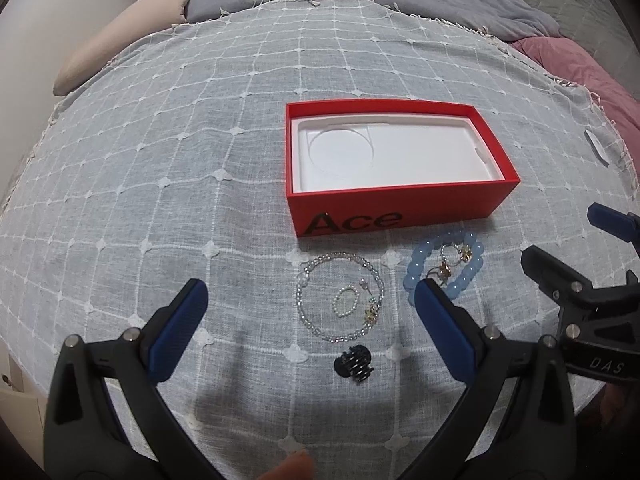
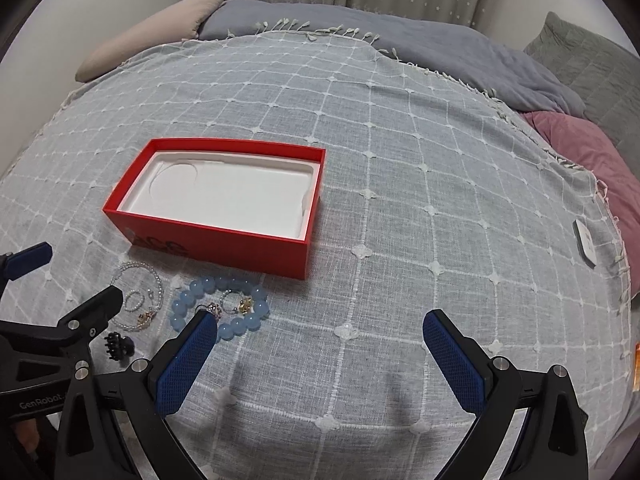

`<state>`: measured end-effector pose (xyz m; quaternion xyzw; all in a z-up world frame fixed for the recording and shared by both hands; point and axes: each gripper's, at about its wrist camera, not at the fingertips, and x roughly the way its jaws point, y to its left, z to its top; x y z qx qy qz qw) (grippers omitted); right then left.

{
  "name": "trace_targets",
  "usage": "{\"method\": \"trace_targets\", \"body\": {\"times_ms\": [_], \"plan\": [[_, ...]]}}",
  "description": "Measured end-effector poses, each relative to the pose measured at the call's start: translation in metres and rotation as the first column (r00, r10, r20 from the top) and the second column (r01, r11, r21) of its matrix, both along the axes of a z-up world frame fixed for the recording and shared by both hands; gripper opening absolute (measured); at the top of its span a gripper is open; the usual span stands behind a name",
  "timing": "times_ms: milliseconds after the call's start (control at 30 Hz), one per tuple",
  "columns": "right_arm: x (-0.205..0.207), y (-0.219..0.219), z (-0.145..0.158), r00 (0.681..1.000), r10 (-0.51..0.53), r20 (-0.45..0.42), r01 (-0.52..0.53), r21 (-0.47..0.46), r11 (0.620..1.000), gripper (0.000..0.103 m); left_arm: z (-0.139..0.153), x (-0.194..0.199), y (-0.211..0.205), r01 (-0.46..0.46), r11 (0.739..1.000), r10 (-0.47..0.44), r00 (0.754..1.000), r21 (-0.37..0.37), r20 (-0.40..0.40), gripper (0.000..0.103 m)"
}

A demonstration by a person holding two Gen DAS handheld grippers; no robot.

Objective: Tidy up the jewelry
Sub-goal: 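Move both tools toward the bracelets beside the red box, then grasp the silver bead bracelet with left tool while right tool grasps the light-blue bead bracelet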

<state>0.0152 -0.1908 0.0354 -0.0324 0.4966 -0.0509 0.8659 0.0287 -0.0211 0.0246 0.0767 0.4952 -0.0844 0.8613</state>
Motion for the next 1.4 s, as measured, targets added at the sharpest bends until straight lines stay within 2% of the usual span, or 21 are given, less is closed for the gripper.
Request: {"method": "trace_targets", "body": {"times_ms": [133, 233, 333, 500, 633, 767, 867, 900, 967, 1000, 1067, 1133, 1267, 1400], "plan": [[-0.002, 0.000, 0.001, 1.000, 0.003, 0.007, -0.003, -0.007, 1.000, 0.103, 0.000, -0.001, -0.001, 0.003, 1.000, -0.004, 1.000, 0.022, 0.015, 0.103], [-0.003, -0.001, -0.001, 1.000, -0.008, 0.001, 0.008, 0.006, 1.000, 0.103, -0.004, 0.000, 0.001, 0.002, 1.000, -0.002, 1.000, 0.012, -0.003, 0.103], [-0.002, -0.002, -0.006, 1.000, -0.005, -0.019, 0.006, 0.033, 0.999, 0.103, -0.008, 0.000, 0.002, 0.008, 1.000, -0.008, 1.000, 0.021, -0.013, 0.103], [-0.001, 0.000, -0.018, 0.998, 0.020, -0.067, -0.018, 0.028, 0.999, 0.103, -0.019, -0.004, 0.014, 0.018, 1.000, -0.017, 0.999, 0.024, -0.045, 0.103], [0.000, -0.001, -0.027, 0.995, 0.038, -0.090, -0.034, 0.045, 0.998, 0.103, -0.023, -0.009, 0.023, 0.045, 0.999, -0.044, 0.999, 0.019, -0.032, 0.103], [0.004, -0.004, -0.034, 0.994, 0.050, -0.094, -0.040, 0.108, 0.993, 0.103, -0.031, -0.007, 0.029, 0.069, 0.998, -0.069, 0.996, 0.007, -0.047, 0.103], [0.009, -0.005, -0.038, 0.994, 0.065, -0.091, -0.049, 0.169, 0.984, 0.101, -0.037, -0.003, 0.037, 0.071, 0.997, -0.073, 0.995, -0.032, -0.066, 0.103], [0.011, -0.006, -0.040, 0.993, 0.069, -0.099, -0.049, 0.196, 0.979, 0.099, -0.037, -0.001, 0.039, 0.072, 0.996, -0.075, 0.995, -0.044, -0.070, 0.102], [0.015, -0.010, -0.045, 0.990, 0.068, -0.122, -0.035, 0.255, 0.966, 0.093, -0.040, 0.002, 0.043, 0.078, 0.995, -0.083, 0.993, -0.056, -0.084, 0.095], [0.018, -0.012, -0.048, 0.988, 0.067, -0.136, -0.025, 0.286, 0.958, 0.086, -0.042, 0.003, 0.044, 0.077, 0.995, -0.083, 0.992, -0.059, -0.095, 0.092], [0.022, -0.015, -0.054, 0.986, 0.062, -0.152, -0.016, 0.289, 0.957, 0.078, -0.045, 0.006, 0.046, 0.082, 0.993, -0.091, 0.989, -0.083, -0.117, 0.089], [0.024, -0.016, -0.059, 0.986, 0.058, -0.155, -0.013, 0.276, 0.961, 0.070, -0.047, 0.007, 0.046, 0.089, 0.990, -0.103, 0.985, -0.108, -0.136, 0.081], [0.031, -0.017, -0.057, 0.989, 0.053, -0.136, -0.013, 0.280, 0.960, 0.063, -0.045, 0.007, 0.041, 0.112, 0.985, -0.128, 0.984, -0.129, -0.125, 0.070], [0.036, -0.018, -0.057, 0.991, 0.044, -0.124, -0.006, 0.293, 0.956, 0.051, -0.045, 0.013, 0.039, 0.109, 0.983, -0.130, 0.982, -0.150, -0.136, 0.056]]}}
